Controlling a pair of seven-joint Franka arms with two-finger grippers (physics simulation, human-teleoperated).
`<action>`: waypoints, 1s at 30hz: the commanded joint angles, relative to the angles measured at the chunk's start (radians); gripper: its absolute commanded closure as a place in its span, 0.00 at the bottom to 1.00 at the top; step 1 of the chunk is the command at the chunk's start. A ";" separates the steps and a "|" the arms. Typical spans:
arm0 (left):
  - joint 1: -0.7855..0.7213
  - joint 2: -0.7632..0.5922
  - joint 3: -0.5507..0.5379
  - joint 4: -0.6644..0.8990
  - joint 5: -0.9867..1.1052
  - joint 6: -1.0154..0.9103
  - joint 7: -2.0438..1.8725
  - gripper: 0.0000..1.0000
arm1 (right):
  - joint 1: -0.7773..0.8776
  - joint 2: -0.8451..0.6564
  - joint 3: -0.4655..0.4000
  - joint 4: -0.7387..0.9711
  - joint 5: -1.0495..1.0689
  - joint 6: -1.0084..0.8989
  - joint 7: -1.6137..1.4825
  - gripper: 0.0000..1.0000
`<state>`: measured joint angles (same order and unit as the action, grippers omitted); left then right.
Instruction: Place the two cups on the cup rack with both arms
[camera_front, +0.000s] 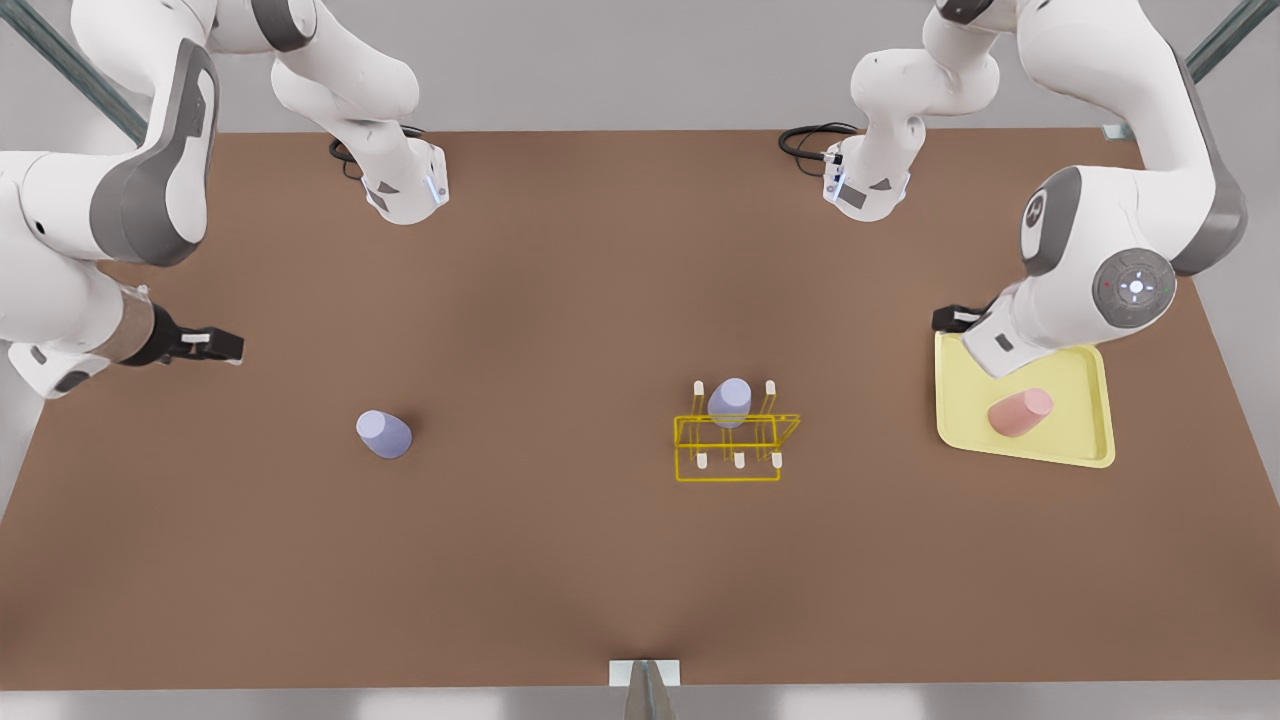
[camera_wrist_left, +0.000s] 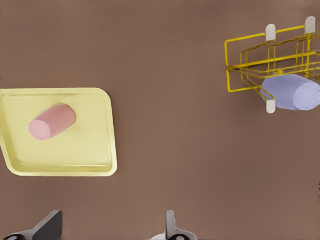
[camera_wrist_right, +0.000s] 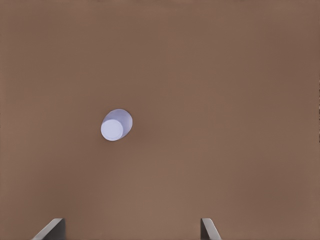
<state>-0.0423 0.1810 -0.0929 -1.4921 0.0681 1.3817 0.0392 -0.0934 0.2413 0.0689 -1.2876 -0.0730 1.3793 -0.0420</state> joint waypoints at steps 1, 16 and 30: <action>-0.001 -0.002 0.001 0.001 -0.014 0.145 0.001 0.00 | 0.000 -0.005 0.000 -0.006 0.001 0.090 -0.022 0.00; 0.234 0.232 0.226 -0.364 -0.065 0.899 0.749 0.00 | 0.040 0.033 0.011 -0.598 0.010 0.797 0.047 0.00; 0.236 0.244 0.252 -0.488 -0.071 0.950 0.751 0.00 | 0.072 0.119 0.012 -0.668 0.059 0.886 0.054 0.00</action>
<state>0.1932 0.4244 0.1586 -1.9779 -0.0027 2.2977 0.5710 -0.0253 0.3573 0.0813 -1.9545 -0.0168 2.2322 -0.0125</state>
